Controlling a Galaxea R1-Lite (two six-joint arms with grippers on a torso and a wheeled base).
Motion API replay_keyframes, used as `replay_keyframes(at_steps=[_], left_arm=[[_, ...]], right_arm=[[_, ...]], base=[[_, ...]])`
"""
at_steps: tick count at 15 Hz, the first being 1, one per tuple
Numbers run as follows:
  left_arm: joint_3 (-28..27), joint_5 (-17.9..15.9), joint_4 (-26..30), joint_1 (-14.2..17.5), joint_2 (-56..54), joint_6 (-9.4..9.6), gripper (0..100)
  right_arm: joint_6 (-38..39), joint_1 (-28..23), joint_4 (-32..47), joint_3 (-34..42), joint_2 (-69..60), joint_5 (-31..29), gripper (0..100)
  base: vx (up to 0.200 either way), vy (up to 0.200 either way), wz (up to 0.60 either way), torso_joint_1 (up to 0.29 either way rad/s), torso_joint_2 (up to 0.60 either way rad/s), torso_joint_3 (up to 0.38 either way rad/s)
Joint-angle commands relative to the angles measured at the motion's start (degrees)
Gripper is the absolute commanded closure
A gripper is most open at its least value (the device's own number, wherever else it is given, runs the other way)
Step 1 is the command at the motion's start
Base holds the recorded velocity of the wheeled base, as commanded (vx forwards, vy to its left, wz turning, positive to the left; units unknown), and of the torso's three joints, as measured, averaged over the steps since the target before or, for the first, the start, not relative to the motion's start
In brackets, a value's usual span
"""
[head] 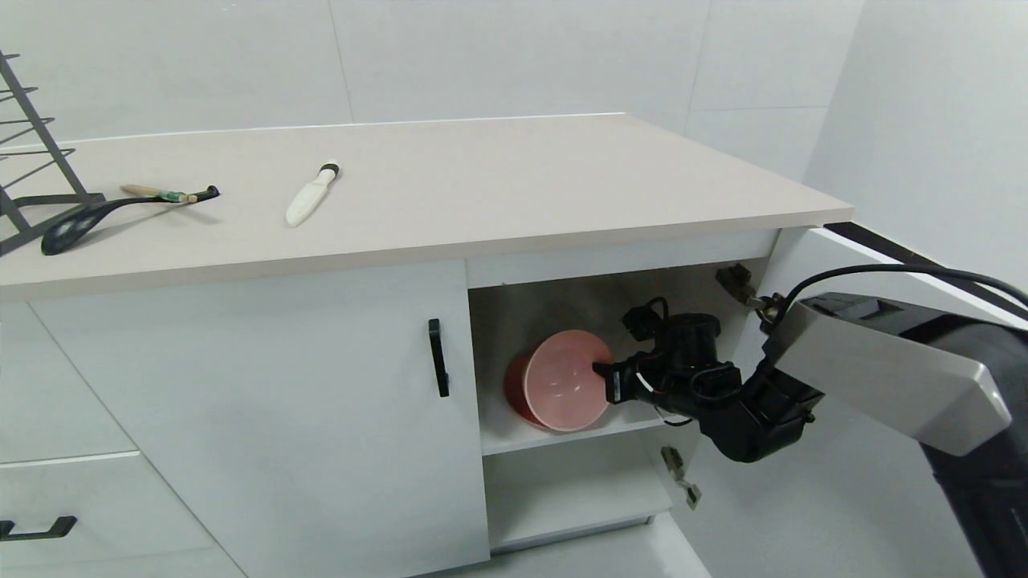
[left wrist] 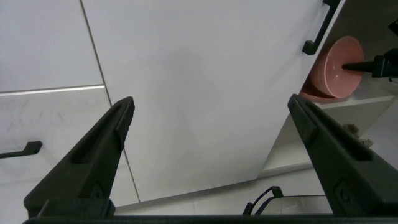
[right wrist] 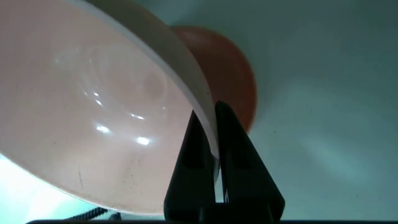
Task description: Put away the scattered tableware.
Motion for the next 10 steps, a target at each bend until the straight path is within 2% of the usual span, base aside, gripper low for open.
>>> replay_keyframes(at_steps=[1, 7, 8, 10], left_arm=[[0.0, -0.4, 0.0, 0.0, 0.4, -0.06, 0], [0.0, -0.5, 0.0, 0.0, 0.4, -0.15, 0], [0.0, -0.5, 0.0, 0.0, 0.4, -0.23, 0], [0.0, -0.5, 0.0, 0.0, 0.4, -0.41, 0]], right_arm=[[0.0, 0.3, 0.0, -1.7, 1.0, 0.0, 100], [-0.9, 0.6, 0.0, -0.7, 1.6, -0.6, 100], [-1.7, 0.6, 0.0, -0.6, 1.5, -0.6, 0], [-1.7, 0.6, 0.0, -0.5, 1.5, -0.6, 0]], base=[[0.0, 0.0, 0.0, 0.0, 0.0, 0.0], [0.0, 0.0, 0.0, 0.0, 0.0, 0.0], [0.0, 0.0, 0.0, 0.0, 0.0, 0.0], [0.0, 0.0, 0.0, 0.0, 0.0, 0.0]])
